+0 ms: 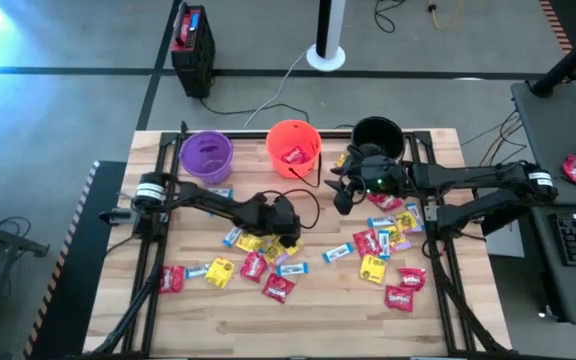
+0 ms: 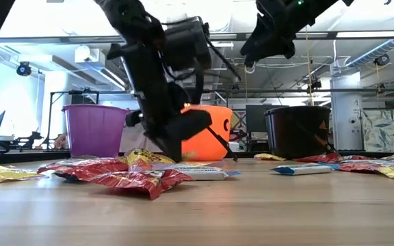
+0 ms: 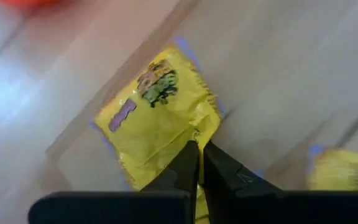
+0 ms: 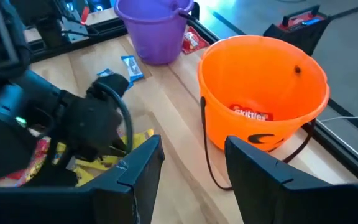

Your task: Sort candy by brand, put in halloween buckets

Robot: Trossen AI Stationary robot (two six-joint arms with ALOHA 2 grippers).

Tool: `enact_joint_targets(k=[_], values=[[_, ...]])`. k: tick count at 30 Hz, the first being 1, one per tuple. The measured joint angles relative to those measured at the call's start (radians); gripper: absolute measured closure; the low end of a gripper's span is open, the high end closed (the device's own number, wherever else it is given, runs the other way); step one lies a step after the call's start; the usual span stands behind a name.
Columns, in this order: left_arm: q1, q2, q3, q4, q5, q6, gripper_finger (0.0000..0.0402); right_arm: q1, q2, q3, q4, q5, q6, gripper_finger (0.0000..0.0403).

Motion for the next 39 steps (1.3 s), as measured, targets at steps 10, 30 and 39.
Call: enact_joint_targets(k=[10, 30, 39], values=[[-0.020, -0.184, 0.001, -0.141, -0.077, 0.013, 0.0402, 0.000, 0.000, 0.000, 0.001, 0.000, -0.014, 0.0236], [-0.073, -0.686, -0.341, 0.188, -0.063, 0.071, 0.0401, 0.011, -0.001, -0.079, 0.043, -0.001, -0.014, 0.0236], [-0.078, -0.850, -0.593, 0.613, 0.066, 0.118, 0.0401, 0.053, -0.001, -0.209, 0.228, 0.000, 0.012, 0.0236]])
